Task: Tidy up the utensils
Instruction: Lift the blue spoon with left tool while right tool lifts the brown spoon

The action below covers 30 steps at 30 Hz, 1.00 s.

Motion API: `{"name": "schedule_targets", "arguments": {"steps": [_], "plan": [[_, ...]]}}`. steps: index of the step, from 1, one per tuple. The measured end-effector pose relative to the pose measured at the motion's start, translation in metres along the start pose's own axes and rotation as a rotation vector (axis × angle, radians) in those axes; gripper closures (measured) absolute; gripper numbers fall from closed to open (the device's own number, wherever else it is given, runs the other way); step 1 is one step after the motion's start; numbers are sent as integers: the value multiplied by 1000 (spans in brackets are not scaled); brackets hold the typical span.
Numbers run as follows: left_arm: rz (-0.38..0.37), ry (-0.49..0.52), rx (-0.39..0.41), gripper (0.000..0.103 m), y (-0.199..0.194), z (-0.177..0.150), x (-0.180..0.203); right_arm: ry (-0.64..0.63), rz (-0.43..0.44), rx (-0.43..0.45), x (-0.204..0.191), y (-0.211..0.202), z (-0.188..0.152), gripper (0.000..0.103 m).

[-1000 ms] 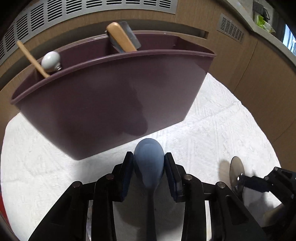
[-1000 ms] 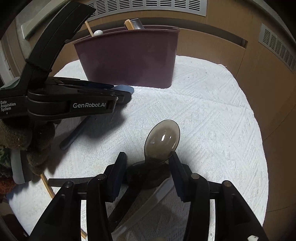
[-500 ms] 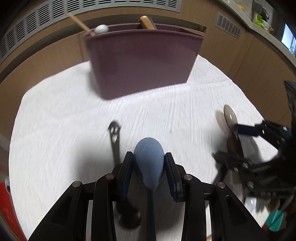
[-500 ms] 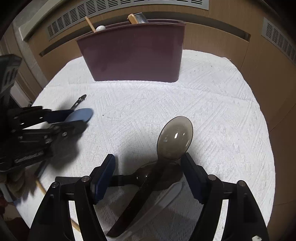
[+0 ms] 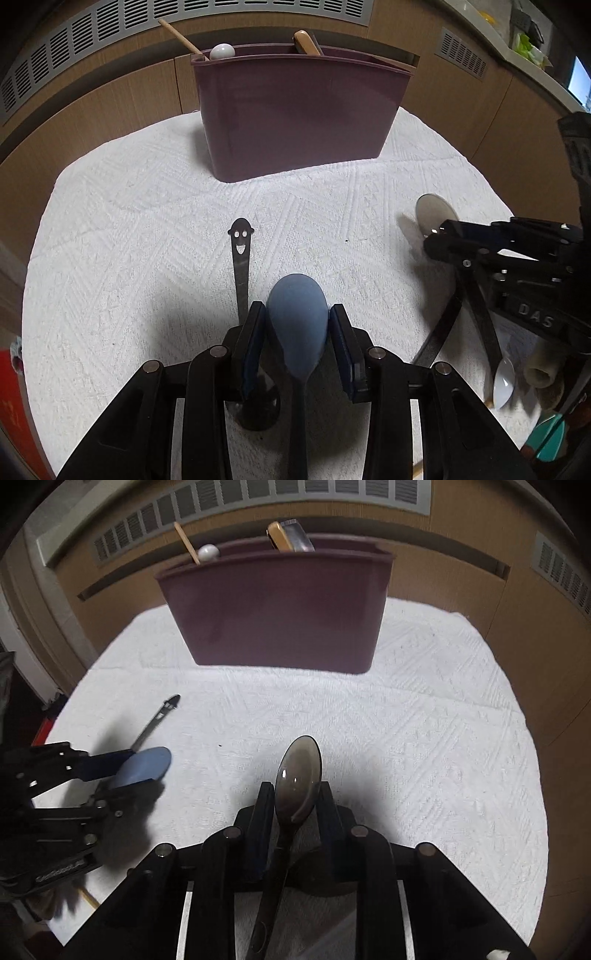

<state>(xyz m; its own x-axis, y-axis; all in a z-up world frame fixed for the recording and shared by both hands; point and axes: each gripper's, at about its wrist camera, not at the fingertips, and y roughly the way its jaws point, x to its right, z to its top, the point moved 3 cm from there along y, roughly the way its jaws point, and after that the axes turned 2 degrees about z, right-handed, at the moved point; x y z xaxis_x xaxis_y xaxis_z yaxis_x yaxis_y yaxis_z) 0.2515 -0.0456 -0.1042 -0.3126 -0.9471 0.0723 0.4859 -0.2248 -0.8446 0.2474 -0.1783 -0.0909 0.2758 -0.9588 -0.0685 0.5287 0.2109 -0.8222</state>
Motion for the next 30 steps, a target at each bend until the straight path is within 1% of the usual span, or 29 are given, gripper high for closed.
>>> {"name": "schedule_targets", "arguments": {"steps": [3, 6, 8, 11, 15, 17, 22, 23, 25, 26, 28, 30], "plan": [[-13, 2, 0, 59, 1, 0, 2, -1, 17, 22, 3, -12, -3, 82], [-25, -2, -5, 56, 1, 1, 2, -11, 11, 47, 6, -21, -5, 82], [-26, 10, -14, 54, 2, 2, 4, -13, 8, 56, 9, -24, -5, 82], [-19, 20, -30, 54, 5, 6, 7, -6, 10, 64, 11, -27, -6, 82], [-4, 36, -43, 54, 8, 9, 10, -9, -2, 72, 13, -28, -8, 82], [0, 44, -55, 54, 8, 9, 11, -13, -8, 74, 13, -29, -9, 89], [10, 71, -76, 54, 10, 7, 14, -25, -12, 84, 14, -31, -12, 90], [12, 75, -74, 55, 10, 6, 14, -30, -7, 86, 14, -32, -13, 90], [25, 65, -63, 65, 8, 5, 12, -40, 15, 83, 14, -34, -15, 89], [22, 50, -56, 68, 7, 4, 9, -39, 38, 78, 15, -34, -17, 89], [-16, 4, -42, 68, 2, 2, 2, -37, 89, 59, 15, -33, -22, 85], [-32, -21, -14, 68, -5, 2, -4, -52, 111, 39, 14, -31, -27, 75]]}}
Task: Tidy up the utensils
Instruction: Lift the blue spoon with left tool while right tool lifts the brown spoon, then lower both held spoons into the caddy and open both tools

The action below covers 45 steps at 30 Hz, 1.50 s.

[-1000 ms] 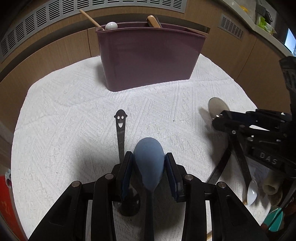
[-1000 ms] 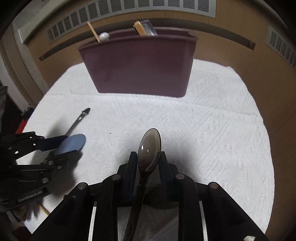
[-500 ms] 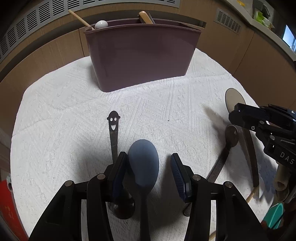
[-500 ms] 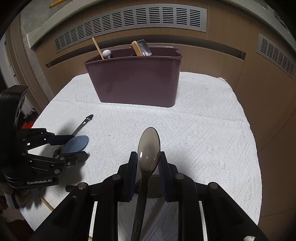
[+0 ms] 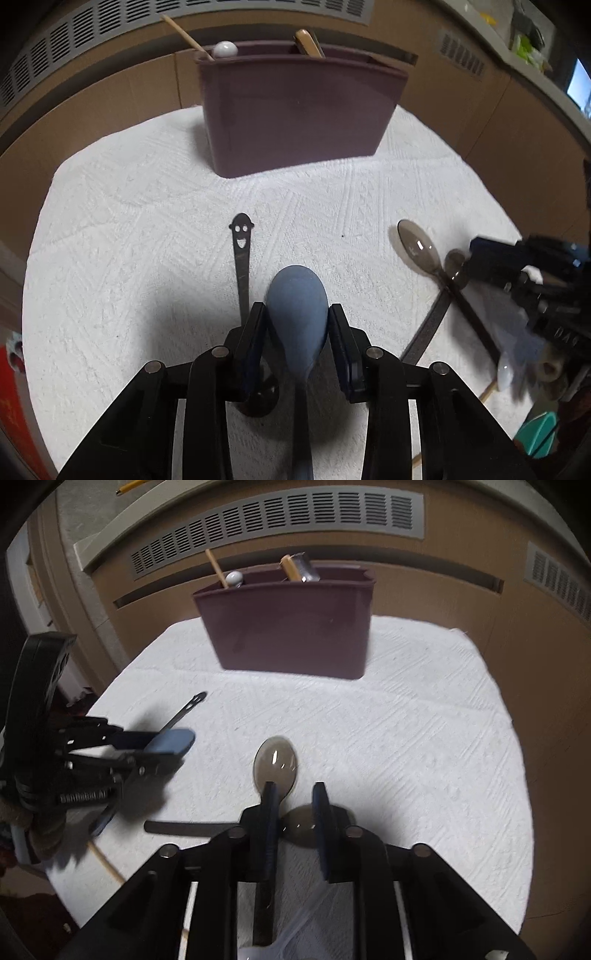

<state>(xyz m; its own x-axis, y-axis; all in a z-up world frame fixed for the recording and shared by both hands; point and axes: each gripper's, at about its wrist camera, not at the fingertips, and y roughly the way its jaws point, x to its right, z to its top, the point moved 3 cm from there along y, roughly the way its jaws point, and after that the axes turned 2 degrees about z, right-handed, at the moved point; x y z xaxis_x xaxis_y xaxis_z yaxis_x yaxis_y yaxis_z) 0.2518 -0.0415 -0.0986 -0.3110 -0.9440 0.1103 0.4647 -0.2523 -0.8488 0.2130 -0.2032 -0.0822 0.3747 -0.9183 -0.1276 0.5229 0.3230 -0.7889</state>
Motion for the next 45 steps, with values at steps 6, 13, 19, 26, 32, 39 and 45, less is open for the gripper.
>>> {"name": "schedule_targets", "arguments": {"steps": [6, 13, 19, 26, 32, 39, 45], "plan": [[-36, -45, 87, 68, -28, 1, -11, -40, -22, -37, -7, 17, 4, 74], [-47, -72, 142, 68, -50, -2, -18, -74, -19, -112, -24, 49, 19, 71], [-42, -70, 166, 68, -59, -4, -20, -112, -53, -54, -38, 40, 29, 73], [-49, -66, 195, 68, -74, -8, -15, -71, -43, 47, -34, 2, 31, 73], [-76, -69, 252, 68, -96, -4, -12, 17, -13, 135, -17, -24, 37, 73], [-101, -76, 382, 68, -137, 27, -11, 56, 10, 310, -14, -70, 68, 73], [-135, -44, 673, 68, -228, 117, -10, -77, -80, 619, -32, -165, 163, 73]]}}
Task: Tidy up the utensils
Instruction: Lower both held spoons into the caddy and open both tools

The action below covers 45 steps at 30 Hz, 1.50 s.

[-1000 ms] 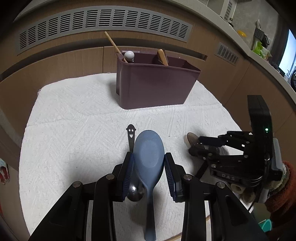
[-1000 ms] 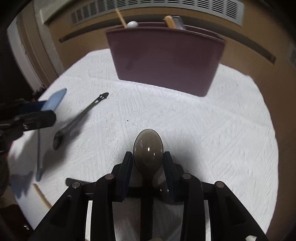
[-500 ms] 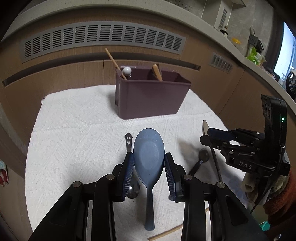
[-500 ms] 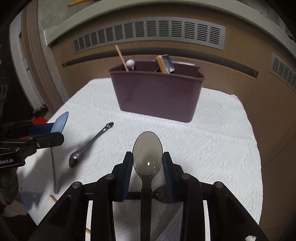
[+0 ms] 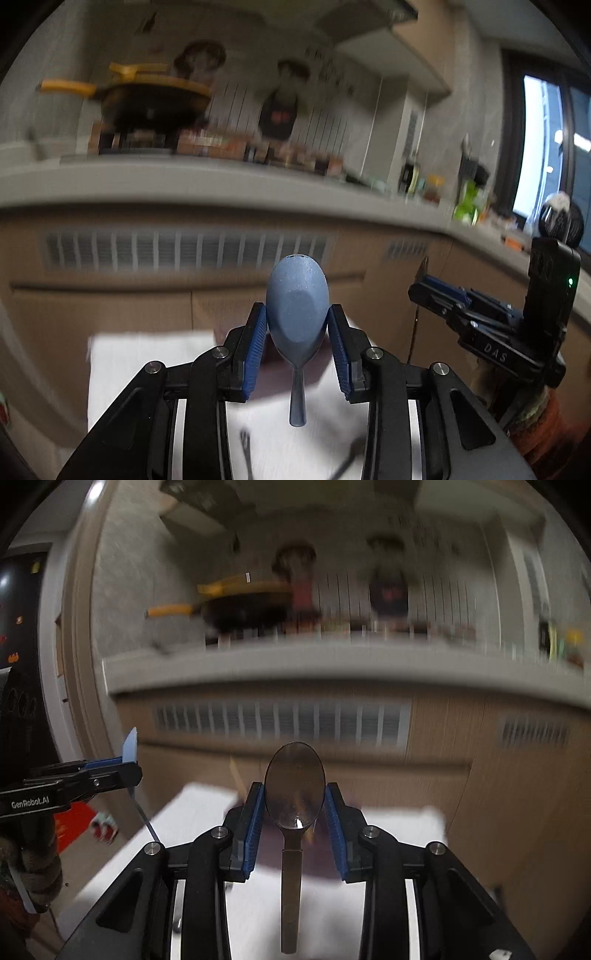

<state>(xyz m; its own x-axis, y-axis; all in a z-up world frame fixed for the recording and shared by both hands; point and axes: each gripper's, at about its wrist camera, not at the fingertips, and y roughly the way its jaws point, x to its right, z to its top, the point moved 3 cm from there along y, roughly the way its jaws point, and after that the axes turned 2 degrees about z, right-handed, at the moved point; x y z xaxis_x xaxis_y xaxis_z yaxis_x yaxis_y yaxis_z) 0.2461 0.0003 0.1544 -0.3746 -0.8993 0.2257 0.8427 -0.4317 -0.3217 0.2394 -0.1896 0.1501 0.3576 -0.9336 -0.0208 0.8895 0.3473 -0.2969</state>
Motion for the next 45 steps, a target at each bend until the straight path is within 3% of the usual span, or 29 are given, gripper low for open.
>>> {"name": "schedule_targets", "arguments": {"steps": [2, 4, 8, 18, 23, 28, 29, 32, 37, 41, 45], "plan": [[9, -3, 88, 68, 11, 26, -3, -14, -27, 74, 2, 6, 27, 73], [17, -9, 120, 68, 28, 36, -9, -38, -47, 120, 3, 20, 41, 73], [33, -56, 50, 68, 82, 24, -33, -22, -47, 71, 15, 72, 33, 73], [26, -96, -66, 68, 162, -27, -63, 34, -84, -40, 46, 161, -31, 73], [24, -120, -152, 68, 188, -57, -70, 79, -68, -138, 55, 186, -60, 73], [-34, -146, -276, 67, 199, -89, -69, 143, 73, -351, 61, 202, -97, 72], [-43, -151, -290, 67, 199, -92, -70, 145, 70, -386, 62, 203, -104, 72], [-27, -160, -285, 59, 187, -93, -70, 125, 15, -382, 66, 191, -108, 72], [53, -102, -242, 47, 146, -89, -62, 88, 32, -341, 59, 140, -101, 71], [81, -64, -268, 42, 115, -104, -55, 28, 91, -474, 38, 99, -127, 69], [52, -7, -356, 42, 88, -144, -35, -1, 65, -612, 23, 54, -180, 69]]}}
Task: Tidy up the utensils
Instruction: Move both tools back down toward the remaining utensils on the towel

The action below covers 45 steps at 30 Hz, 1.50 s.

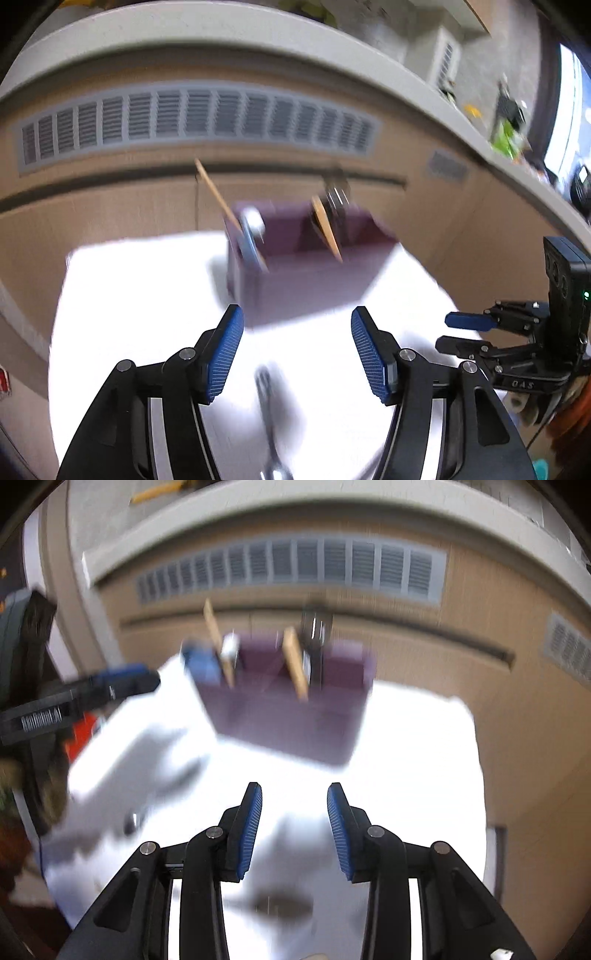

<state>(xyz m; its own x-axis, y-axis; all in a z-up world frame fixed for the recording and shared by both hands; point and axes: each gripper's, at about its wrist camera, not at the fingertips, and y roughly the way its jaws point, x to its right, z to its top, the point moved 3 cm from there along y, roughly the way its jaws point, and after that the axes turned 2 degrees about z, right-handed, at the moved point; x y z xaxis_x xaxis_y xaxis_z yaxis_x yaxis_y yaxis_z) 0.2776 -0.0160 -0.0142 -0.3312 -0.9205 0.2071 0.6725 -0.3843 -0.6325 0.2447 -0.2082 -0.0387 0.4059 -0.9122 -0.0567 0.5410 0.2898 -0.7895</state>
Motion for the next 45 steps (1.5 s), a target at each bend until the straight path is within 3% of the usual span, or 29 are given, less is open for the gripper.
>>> {"name": "schedule_targets", "arguments": {"steps": [5, 8, 11, 14, 22, 26, 31, 37, 41, 45], "plan": [[-67, 82, -140, 42, -5, -69, 31, 95, 10, -130, -6, 3, -75, 69], [-105, 118, -199, 42, -10, -98, 44, 124, 12, -140, -9, 5, -98, 69], [-138, 178, -258, 42, -11, -120, 61, 107, -24, -106, -8, 1, -102, 72], [-154, 253, -305, 42, -12, -135, 76, 92, -78, -96, 0, 2, -97, 88], [-123, 449, -351, 42, -12, -155, 99, 103, -42, -95, 7, 2, -89, 86], [-78, 401, -337, 42, 1, -145, 89, 119, -38, -58, 11, -3, -84, 80], [36, 295, -302, 42, 26, -119, 62, 114, -45, -31, 12, -7, -77, 79], [141, 83, -250, 42, 37, -95, 14, 106, 36, -52, -7, 1, -74, 77], [123, -54, -220, 42, 26, -90, -12, 161, 145, -95, -18, 19, -68, 76], [139, -158, -160, 42, 2, -86, -42, 200, 132, -107, -18, 41, -49, 74]]}}
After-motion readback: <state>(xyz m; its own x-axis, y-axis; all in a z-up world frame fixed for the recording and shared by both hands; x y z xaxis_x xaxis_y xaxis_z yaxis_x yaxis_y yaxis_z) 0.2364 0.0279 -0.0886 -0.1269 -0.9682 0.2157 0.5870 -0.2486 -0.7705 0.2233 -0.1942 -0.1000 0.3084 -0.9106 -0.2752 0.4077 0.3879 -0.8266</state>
